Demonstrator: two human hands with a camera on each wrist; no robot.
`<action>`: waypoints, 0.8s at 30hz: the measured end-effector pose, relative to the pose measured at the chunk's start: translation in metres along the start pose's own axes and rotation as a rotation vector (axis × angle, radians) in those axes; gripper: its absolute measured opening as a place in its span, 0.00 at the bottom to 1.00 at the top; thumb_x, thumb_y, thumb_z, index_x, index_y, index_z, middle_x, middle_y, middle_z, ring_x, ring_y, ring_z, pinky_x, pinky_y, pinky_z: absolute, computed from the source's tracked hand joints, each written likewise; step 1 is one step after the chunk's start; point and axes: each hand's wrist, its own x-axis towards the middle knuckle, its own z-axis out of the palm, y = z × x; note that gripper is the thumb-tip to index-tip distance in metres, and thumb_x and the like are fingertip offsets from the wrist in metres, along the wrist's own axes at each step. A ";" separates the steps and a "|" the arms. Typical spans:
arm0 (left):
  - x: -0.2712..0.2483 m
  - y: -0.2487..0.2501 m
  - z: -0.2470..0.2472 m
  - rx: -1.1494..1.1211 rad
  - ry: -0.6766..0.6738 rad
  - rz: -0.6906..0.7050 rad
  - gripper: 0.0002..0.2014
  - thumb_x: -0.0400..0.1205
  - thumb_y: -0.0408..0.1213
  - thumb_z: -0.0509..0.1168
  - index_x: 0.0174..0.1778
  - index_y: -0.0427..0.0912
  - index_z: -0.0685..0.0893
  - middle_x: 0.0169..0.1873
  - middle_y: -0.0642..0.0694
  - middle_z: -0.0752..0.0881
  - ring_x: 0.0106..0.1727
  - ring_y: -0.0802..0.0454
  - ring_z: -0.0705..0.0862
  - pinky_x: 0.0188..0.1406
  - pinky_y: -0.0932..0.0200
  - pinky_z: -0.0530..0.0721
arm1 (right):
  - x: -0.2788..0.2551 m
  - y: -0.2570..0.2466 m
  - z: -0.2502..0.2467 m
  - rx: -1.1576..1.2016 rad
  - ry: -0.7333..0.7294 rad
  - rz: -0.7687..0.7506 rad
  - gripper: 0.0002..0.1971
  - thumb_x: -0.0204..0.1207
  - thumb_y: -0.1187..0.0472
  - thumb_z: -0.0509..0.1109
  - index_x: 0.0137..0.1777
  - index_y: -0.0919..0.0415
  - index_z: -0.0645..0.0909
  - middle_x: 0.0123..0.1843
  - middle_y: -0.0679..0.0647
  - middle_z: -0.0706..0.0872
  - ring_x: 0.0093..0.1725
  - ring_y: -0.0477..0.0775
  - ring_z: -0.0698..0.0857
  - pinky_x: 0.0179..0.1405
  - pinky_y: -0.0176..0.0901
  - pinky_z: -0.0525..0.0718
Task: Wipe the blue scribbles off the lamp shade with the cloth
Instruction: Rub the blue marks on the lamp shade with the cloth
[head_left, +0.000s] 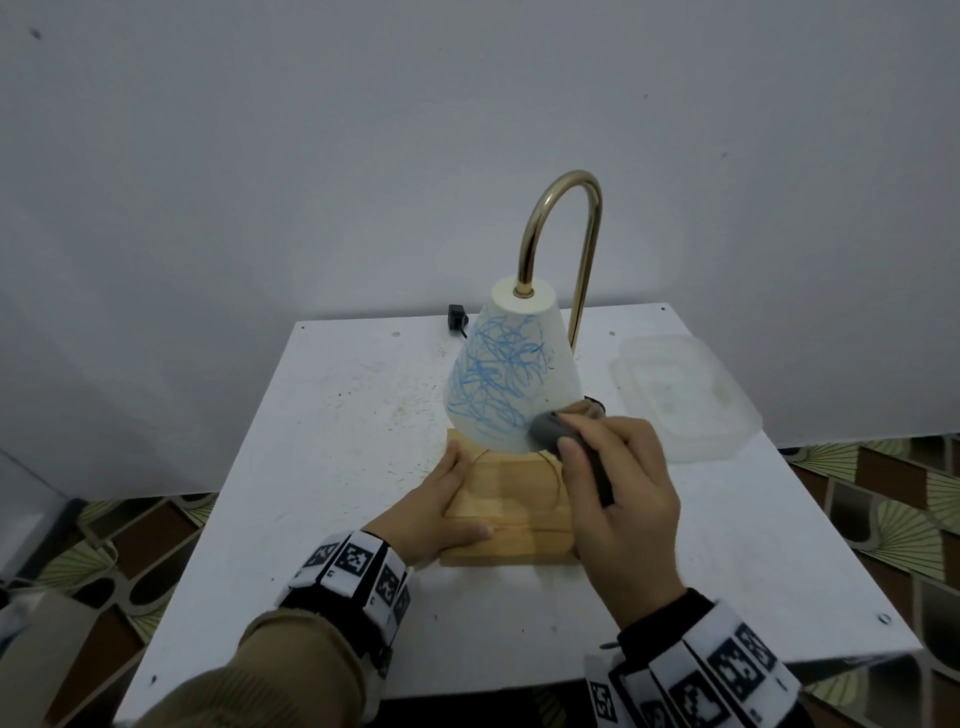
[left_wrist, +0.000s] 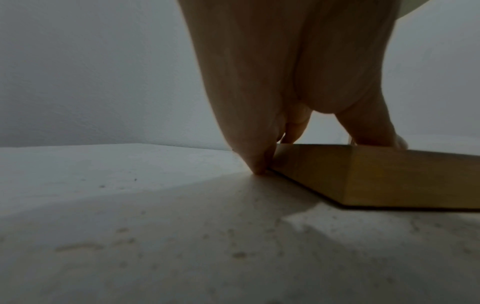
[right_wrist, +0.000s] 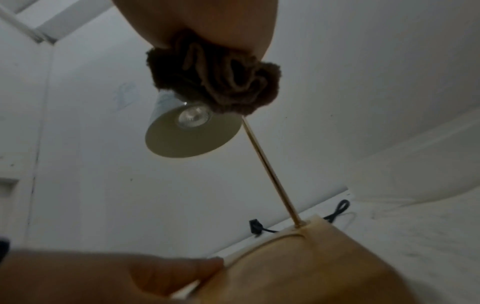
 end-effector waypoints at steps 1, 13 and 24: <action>0.000 0.000 0.000 -0.013 -0.003 -0.001 0.53 0.74 0.56 0.71 0.83 0.51 0.39 0.81 0.61 0.35 0.83 0.57 0.45 0.82 0.49 0.55 | 0.005 -0.001 0.000 0.014 0.031 0.024 0.10 0.76 0.67 0.65 0.54 0.68 0.85 0.49 0.50 0.77 0.53 0.33 0.76 0.58 0.25 0.73; -0.004 0.008 -0.001 0.011 -0.007 -0.012 0.52 0.76 0.54 0.70 0.83 0.48 0.38 0.81 0.58 0.33 0.83 0.57 0.44 0.82 0.51 0.53 | -0.003 -0.004 0.003 0.029 0.016 0.026 0.11 0.76 0.67 0.65 0.54 0.69 0.85 0.50 0.50 0.78 0.54 0.36 0.77 0.60 0.26 0.72; 0.000 0.001 0.002 -0.020 0.020 0.015 0.53 0.74 0.54 0.71 0.83 0.50 0.40 0.82 0.58 0.36 0.83 0.56 0.44 0.82 0.48 0.54 | 0.006 -0.022 0.020 0.057 -0.014 -0.087 0.11 0.75 0.68 0.68 0.54 0.71 0.84 0.50 0.56 0.80 0.52 0.49 0.80 0.60 0.34 0.77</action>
